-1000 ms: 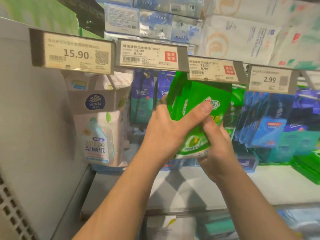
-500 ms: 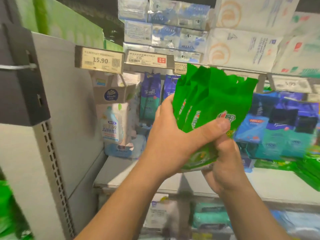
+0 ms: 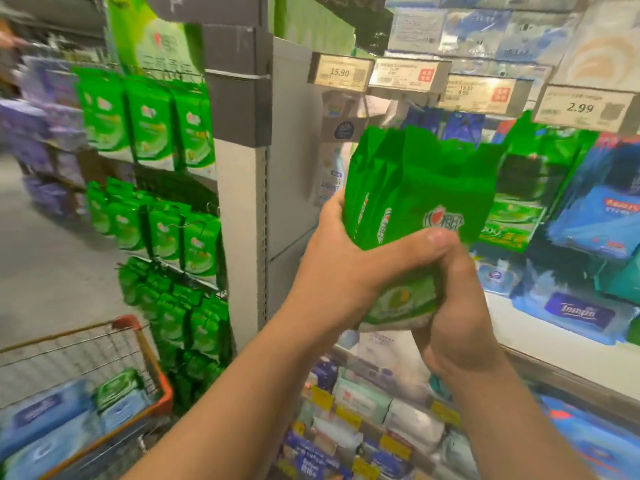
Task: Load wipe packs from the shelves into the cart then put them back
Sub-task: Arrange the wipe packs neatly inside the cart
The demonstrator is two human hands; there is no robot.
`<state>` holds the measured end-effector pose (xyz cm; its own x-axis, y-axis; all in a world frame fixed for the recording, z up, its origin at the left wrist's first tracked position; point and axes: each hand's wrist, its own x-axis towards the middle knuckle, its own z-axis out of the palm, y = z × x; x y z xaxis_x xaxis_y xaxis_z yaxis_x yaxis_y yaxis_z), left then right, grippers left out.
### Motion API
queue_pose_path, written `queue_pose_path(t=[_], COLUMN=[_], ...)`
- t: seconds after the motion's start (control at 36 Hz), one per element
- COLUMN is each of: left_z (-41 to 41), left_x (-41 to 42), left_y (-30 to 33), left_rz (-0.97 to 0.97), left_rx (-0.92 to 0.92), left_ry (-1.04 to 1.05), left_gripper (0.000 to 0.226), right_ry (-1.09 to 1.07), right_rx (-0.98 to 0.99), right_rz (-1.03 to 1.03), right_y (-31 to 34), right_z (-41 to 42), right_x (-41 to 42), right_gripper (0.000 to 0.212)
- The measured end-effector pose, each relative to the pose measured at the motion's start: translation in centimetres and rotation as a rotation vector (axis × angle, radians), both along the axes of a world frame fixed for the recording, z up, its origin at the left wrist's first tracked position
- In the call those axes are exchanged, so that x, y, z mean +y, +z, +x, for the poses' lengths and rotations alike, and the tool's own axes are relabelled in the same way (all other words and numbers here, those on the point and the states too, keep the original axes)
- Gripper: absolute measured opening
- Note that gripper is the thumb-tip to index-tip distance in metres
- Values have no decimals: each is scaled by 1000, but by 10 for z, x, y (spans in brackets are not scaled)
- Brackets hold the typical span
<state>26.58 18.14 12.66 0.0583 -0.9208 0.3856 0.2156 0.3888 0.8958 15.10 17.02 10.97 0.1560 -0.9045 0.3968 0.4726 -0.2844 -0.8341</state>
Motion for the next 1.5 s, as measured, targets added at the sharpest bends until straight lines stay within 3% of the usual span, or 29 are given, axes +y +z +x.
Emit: queue_pose_path(t=[0.08,0.19,0.31,0.42,0.47,0.53,0.61,0.67,0.75,0.86,0.92,1.06,1.22,1.28,1.39,1.5], left_z=[25,63,102,158,190,223,270,300,337,375,387,406,438,452,483,518], left_x=[21,53,81,109,127,147,175,192,215,231,234,235,219,214,205,189], left_y=[-11,-27,-42,-59,-68,-74,-80,-85,-90,-103,-111,-129,-151,-157,-170,-192], left_rz=[99,211,298,347,379,402,375,326,263,202,194,164,312,327,392,461], left_rx=[90,215,425,538,576,634,720,765,776,788,790,733,544,503,440,494], left_ry=[75,168,154,190,232,291,382,429,493,570,633,858,961,920,866,930], left_gripper=[88,89,86,63,48,47,45,44,43,52,72,84,112,103,60,67], right_ry=[150,267,267,123,58,62,124,299,715,968,1029,1109,1049,1019,1009,1053], right_rx=[-69,-128,-28,19,90,143,162,114,22,-67,-94,-107,-43,-21,49,131], right_rz=[21,134,186,258,276,292,349,504,639,642,603,631,715,706,659,728], right_y=[-4,-11,-18,-33,-36,-45,-70,-94,-116,-128,-130,-134,-146,-152,-172,-203], right_z=[30,73,123,180,213,248,295,322,356,396,415,452,488,498,518,533], right_x=[15,33,50,69,75,80,108,133,164,199,209,211,174,154,110,65], right_gripper=[48,61,71,89,90,89,84,94,113,125,126,107,97,94,92,90])
